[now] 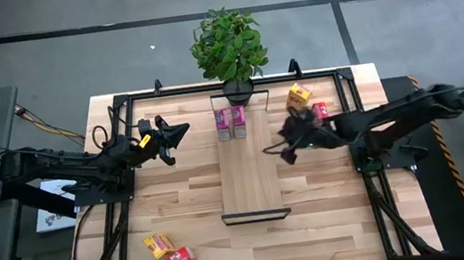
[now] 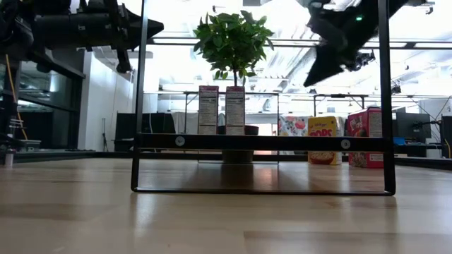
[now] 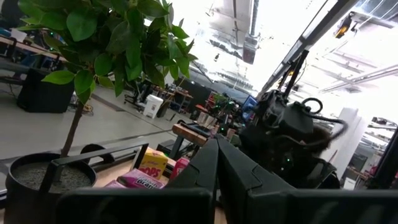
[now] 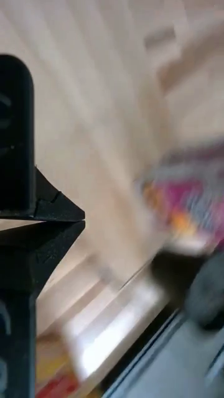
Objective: Stack cereal on shelf
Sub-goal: Put the right red cereal box on the shelf
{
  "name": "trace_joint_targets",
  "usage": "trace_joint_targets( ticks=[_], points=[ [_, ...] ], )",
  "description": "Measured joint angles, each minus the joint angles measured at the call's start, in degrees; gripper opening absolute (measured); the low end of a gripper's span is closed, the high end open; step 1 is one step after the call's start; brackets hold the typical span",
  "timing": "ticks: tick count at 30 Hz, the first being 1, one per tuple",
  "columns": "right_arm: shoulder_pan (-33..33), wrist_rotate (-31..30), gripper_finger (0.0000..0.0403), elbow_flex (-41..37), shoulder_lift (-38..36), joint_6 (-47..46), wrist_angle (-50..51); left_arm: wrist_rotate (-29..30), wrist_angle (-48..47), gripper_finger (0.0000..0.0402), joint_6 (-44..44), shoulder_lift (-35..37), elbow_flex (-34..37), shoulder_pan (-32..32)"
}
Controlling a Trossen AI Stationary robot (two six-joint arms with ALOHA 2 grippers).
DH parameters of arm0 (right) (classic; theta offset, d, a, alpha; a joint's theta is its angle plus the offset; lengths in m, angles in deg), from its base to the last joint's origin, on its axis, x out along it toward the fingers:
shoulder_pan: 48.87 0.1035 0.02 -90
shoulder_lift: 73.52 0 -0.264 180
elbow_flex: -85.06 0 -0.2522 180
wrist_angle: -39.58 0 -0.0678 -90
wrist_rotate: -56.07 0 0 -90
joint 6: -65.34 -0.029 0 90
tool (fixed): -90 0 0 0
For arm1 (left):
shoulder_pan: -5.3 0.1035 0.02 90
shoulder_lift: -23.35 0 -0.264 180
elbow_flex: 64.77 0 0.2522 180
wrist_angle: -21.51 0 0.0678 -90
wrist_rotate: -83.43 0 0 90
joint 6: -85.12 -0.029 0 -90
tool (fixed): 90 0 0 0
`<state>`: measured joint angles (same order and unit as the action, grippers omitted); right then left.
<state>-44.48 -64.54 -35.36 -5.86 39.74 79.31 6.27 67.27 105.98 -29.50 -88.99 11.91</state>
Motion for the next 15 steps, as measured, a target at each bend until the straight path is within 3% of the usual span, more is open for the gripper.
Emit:
trace_joint_targets(
  ticks=[4,7,15],
  points=[
    [-0.2,-6.4,0.0015,0.0,-4.6,-11.2,13.2,0.0,0.1,0.0000,0.0,0.0,0.0,0.0],
    [-1.2,-10.7,0.0052,0.0,-6.9,-17.2,21.4,0.0,0.1,0.0000,0.0,0.0,0.0,0.0],
    [-7.1,-15.8,0.0241,0.0,-8.1,-28.1,30.7,0.0,0.1,0.0000,0.0,0.0,0.0,0.0]
  ],
)
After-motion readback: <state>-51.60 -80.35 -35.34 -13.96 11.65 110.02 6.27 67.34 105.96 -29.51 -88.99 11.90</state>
